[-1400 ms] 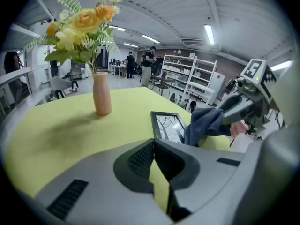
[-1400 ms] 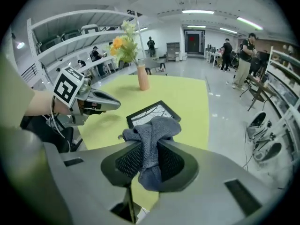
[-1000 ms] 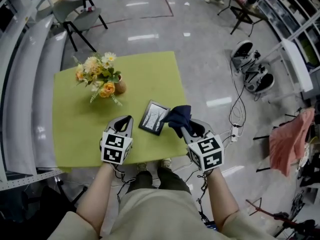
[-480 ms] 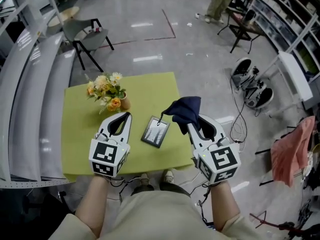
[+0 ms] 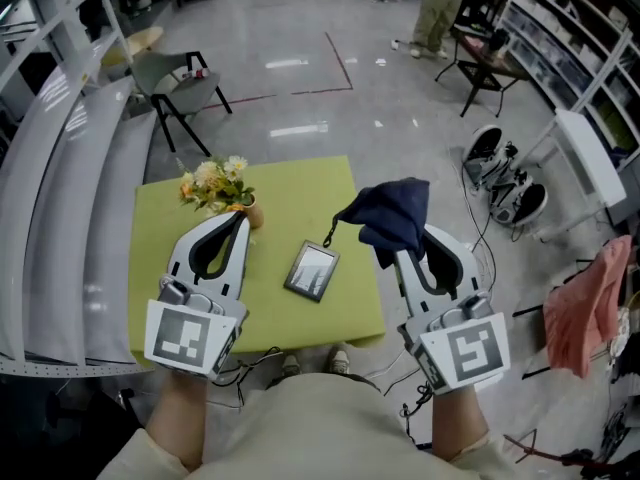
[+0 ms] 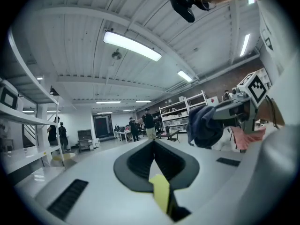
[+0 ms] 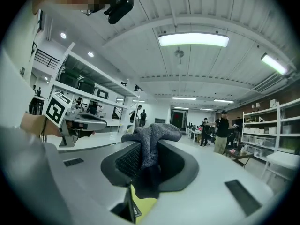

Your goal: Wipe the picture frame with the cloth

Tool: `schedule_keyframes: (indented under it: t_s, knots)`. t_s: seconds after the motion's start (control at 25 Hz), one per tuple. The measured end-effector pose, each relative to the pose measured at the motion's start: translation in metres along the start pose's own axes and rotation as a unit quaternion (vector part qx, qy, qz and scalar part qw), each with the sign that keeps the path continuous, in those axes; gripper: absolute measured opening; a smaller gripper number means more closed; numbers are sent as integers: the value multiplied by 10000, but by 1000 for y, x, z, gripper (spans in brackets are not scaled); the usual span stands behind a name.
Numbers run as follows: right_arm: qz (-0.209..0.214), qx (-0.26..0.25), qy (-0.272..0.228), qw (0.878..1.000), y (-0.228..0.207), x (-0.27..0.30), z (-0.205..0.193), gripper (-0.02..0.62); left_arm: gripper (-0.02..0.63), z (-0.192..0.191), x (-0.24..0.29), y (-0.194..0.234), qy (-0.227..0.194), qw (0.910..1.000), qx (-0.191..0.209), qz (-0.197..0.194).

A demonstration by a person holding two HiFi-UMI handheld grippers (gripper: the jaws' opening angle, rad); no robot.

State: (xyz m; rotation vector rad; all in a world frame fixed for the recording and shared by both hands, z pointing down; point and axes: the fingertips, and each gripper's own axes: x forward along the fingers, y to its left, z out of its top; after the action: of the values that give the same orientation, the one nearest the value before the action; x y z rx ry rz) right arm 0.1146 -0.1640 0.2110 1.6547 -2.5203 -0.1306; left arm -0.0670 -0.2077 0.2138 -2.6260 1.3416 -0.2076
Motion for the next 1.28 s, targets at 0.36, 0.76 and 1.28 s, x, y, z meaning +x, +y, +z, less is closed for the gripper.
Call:
schedule_keyframes:
  t_s: [0.36,0.76,1.28]
  knots:
    - [-52,31,-310,9995,-1,-14,6,91,8,8,-10,-12,-155,9996,-174,-130]
    - [294,595,161,9977,7,-11,-39,91,8,-24,-10,-28,227,9995,-186,-145]
    - [179,476,467,9976,-8,-7,-64,91,8,-49,-5,-36,369,9984,-351,-261]
